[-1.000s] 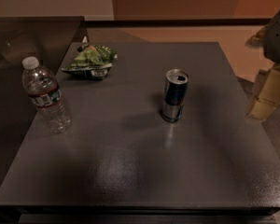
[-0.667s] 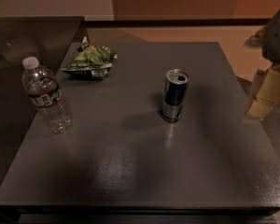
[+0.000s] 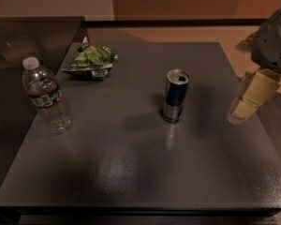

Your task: Knock redbull can over

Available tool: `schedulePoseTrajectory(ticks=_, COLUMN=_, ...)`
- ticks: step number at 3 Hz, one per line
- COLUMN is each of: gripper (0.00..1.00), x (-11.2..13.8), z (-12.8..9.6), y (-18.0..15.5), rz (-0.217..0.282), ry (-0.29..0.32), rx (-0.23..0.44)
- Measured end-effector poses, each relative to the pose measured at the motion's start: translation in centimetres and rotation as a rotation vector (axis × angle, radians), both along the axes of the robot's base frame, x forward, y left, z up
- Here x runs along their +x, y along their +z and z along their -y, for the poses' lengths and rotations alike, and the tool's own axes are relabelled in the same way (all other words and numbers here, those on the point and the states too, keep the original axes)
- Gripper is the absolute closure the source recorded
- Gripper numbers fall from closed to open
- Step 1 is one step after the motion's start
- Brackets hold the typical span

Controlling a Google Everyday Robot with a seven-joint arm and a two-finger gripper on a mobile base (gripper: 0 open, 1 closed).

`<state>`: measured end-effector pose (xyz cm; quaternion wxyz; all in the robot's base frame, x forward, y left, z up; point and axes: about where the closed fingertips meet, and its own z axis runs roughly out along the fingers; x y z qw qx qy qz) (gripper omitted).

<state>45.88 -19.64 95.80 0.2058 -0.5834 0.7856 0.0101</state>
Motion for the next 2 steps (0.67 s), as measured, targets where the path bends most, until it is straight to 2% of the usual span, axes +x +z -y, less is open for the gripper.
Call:
schedulePoseTrajectory(ticks=1, gripper=0.00, x=0.8, z=-2.5, y=-1.1, rz=0.013, ry=0.032, rx=0.102)
schedulePoseTrajectory(ticks=2, gripper=0.00, x=2.0, z=-6.0, y=-2.6, rz=0.009, ry=0.074, rx=0.215)
